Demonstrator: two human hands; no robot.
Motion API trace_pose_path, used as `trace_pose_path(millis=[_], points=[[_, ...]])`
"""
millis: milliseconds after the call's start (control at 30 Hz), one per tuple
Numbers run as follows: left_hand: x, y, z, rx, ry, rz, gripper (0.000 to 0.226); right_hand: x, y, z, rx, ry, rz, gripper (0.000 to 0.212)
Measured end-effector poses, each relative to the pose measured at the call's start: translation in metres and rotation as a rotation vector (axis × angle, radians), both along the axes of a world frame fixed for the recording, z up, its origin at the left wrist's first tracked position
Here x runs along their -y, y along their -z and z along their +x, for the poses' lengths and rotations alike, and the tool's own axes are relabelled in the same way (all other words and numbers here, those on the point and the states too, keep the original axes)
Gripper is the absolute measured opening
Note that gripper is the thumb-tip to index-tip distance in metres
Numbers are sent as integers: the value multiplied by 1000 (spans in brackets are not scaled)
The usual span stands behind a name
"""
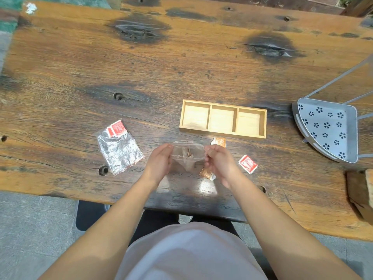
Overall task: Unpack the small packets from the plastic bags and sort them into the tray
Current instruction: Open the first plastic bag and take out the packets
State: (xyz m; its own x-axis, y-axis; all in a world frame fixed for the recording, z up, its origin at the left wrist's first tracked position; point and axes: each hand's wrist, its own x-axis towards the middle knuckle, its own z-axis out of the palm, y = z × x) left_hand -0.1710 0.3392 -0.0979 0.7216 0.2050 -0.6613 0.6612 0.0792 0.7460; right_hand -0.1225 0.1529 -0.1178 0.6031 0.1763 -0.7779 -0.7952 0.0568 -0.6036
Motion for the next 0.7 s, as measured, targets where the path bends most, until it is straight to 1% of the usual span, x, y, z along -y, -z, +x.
trace_pose_path(millis=[67,133,233,267,333,367,433,467,533,600,667,700], points=[[-3,1,-3,16,45,92,41,4,2,0,70,-93,-87,19],[-1,-5,-4,28,69,117,44,3,0,1,66,-70,-81,19],[8,-23,0,75,144,144,53,5,-3,4,23,57,27,18],[11,-32,1,106,174,164,53,7,-3,4,9,80,67,16],[18,-48,5,185,249,217,43,12,-2,5,-1,114,164,13],[19,-54,7,215,295,242,39,13,-3,5,-1,125,202,18],[19,-64,13,263,384,257,38,12,-3,5,-4,112,216,33],[19,-69,16,283,409,256,39,11,-3,5,-2,86,211,41],[18,-83,22,296,456,207,44,3,-4,5,16,-22,211,49],[19,-95,28,295,478,93,40,-7,-4,5,16,-89,266,44],[20,-103,34,292,462,11,53,-15,-13,6,-35,-67,359,40],[21,-106,36,298,462,-7,55,-14,-13,7,-73,-33,394,40]])
